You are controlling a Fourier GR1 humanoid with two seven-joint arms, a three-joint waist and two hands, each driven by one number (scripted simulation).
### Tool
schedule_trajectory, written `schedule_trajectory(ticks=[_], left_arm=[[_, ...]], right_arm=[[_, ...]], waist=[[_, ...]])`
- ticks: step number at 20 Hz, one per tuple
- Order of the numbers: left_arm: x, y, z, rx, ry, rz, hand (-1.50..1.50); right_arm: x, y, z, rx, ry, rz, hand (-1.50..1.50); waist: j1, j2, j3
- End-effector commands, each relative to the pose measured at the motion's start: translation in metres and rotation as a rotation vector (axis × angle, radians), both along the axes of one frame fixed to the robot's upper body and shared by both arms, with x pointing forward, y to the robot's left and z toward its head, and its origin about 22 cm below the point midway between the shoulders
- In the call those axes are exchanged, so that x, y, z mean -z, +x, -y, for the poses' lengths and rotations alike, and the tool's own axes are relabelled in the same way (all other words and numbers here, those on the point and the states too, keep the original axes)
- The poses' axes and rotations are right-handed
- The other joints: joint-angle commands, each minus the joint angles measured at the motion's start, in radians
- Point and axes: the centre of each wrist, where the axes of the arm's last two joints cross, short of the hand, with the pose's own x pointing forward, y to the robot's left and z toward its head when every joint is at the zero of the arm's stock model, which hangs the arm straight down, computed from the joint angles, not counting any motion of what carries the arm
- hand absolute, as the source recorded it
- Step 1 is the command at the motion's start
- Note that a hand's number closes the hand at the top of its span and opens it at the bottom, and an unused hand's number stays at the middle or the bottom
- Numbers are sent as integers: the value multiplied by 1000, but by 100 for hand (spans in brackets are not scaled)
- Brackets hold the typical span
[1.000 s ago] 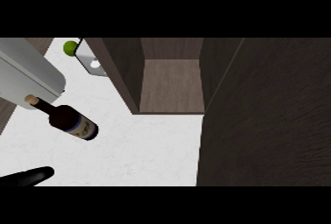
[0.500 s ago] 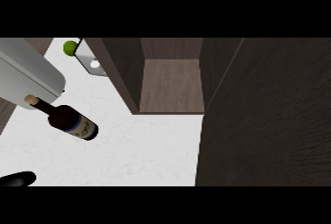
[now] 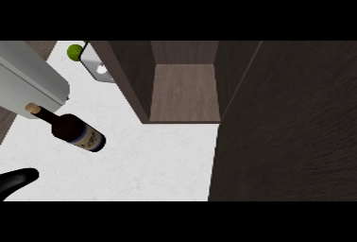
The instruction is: Pick up the wine, place it into the cabinet and close the cabinet
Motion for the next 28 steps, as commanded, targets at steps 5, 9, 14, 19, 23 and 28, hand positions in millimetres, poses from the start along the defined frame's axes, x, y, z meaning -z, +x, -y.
schedule_trajectory(ticks=[5,9,14,19,23,28], left_arm=[[6,25,9,-46,-18,-43,-150],[21,26,-4,-77,-9,-31,-150],[33,31,-26,-117,-27,-47,-150],[53,44,-16,-135,-1,-82,-150],[81,35,-38,-136,-16,-118,-150],[102,49,-50,-141,-11,-152,-150]], right_arm=[[-22,-32,-6,-51,35,38,-150],[-22,-43,4,-51,32,50,-150],[-34,-22,-7,-34,17,29,-150],[-43,-25,5,-40,7,58,-150],[-37,-29,1,-42,0,51,-150],[-43,-44,-1,-42,4,62,-150]], waist=[[-3,0,0],[-4,0,0],[3,0,-1],[-2,1,0],[2,1,0],[-5,-1,-1]])
